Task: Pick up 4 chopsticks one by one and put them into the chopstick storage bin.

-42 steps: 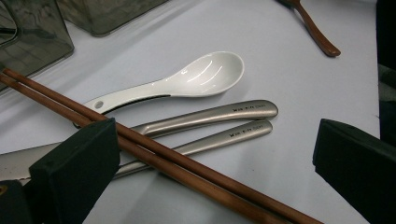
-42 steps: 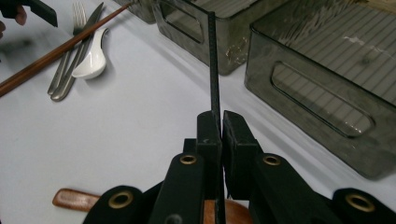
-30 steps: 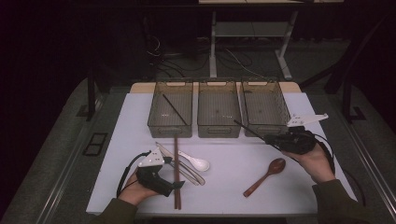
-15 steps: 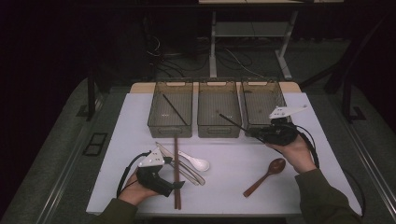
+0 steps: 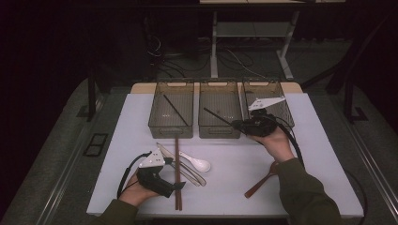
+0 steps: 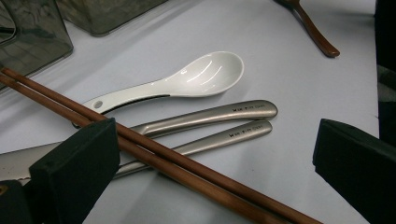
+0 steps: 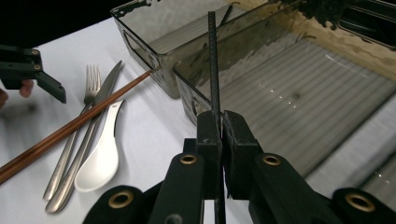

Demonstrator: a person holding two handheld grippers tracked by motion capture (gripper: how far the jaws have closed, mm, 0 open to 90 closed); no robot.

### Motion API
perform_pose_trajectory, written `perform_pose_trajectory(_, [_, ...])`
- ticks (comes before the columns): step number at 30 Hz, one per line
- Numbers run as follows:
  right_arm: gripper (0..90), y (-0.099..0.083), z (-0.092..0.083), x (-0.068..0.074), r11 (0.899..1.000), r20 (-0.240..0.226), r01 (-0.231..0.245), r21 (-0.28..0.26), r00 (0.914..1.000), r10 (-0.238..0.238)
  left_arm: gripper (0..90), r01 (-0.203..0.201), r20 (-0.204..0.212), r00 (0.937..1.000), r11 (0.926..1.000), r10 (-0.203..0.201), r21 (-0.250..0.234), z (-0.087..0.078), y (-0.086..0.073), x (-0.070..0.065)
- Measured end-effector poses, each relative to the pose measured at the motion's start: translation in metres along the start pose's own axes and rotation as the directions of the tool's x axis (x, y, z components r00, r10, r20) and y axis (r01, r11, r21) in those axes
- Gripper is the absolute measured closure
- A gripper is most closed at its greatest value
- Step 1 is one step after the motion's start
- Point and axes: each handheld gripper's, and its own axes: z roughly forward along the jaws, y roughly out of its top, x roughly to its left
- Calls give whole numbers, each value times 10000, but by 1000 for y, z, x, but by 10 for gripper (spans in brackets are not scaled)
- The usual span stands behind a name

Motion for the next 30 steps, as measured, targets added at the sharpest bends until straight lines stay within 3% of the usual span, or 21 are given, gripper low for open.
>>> perform_pose_trajectory(30, [857,86,93,18,9960,368,303,839,9988,-335,0,10,91,10000,10000,-10,-86,0,0,0])
